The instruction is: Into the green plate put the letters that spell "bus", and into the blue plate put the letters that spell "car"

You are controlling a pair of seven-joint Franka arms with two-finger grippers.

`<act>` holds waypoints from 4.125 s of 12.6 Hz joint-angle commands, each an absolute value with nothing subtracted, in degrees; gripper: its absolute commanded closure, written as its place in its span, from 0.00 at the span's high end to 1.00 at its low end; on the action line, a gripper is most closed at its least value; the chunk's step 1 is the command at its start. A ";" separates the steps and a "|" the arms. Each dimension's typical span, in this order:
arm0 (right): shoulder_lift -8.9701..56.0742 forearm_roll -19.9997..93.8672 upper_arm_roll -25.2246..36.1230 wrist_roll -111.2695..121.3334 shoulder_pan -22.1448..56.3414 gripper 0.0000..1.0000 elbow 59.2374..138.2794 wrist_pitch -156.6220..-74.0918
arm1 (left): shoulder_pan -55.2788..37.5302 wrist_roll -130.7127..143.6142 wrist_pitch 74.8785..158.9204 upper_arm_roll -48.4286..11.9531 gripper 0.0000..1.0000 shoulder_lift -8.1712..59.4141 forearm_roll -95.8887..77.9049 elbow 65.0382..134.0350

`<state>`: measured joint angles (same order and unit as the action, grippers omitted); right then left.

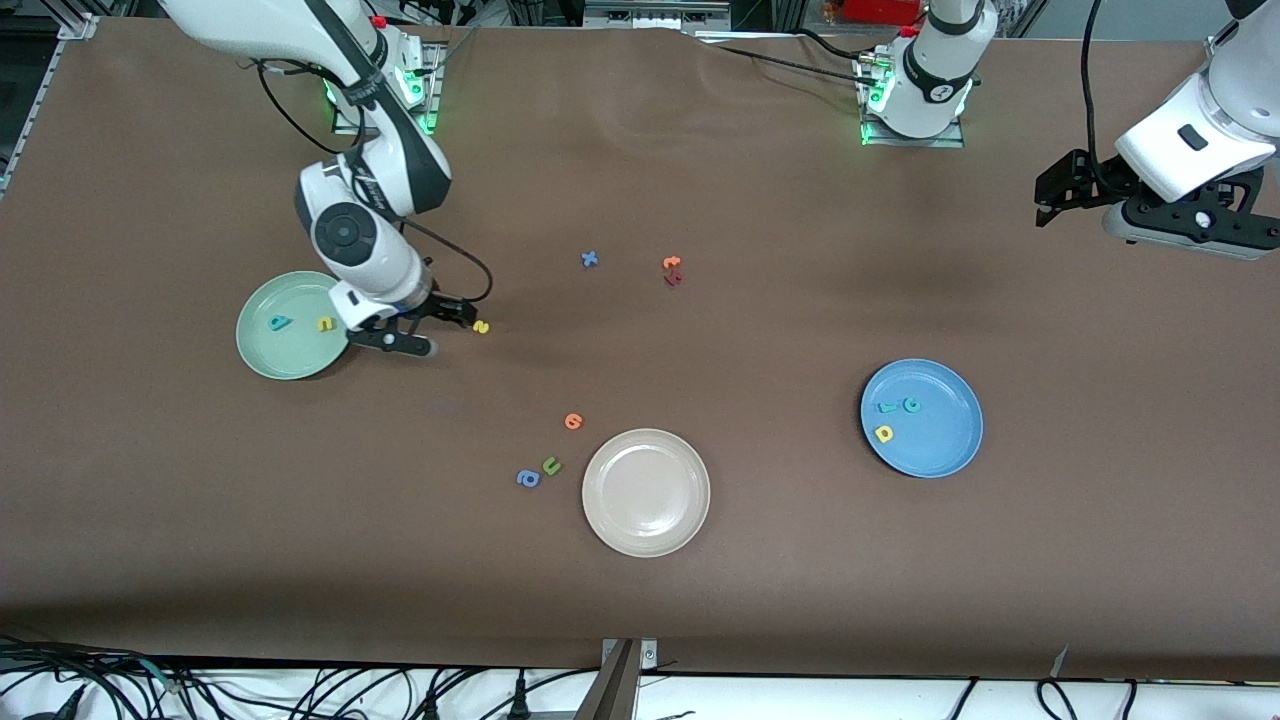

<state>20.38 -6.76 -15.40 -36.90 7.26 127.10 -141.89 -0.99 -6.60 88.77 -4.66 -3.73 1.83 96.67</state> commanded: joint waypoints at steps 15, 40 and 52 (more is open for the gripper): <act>26.98 -6.15 -17.14 -36.74 7.47 0.30 127.00 -148.89 | -0.44 -6.59 87.45 -4.57 1.00 -5.71 0.88 97.82; 16.97 -6.24 8.35 -3.52 6.94 0.99 124.11 -122.61 | 0.09 -6.59 86.66 -4.75 1.00 -5.71 0.88 97.82; 13.10 -5.37 6.77 -5.10 7.91 0.99 101.35 -107.58 | 0.00 -6.59 86.84 -4.66 1.00 -5.36 0.88 97.73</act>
<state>12.69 -6.60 6.87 -4.61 7.68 104.53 -110.21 -0.26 -6.60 86.85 -4.58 -4.29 1.83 96.82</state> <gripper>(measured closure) 0.004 0.000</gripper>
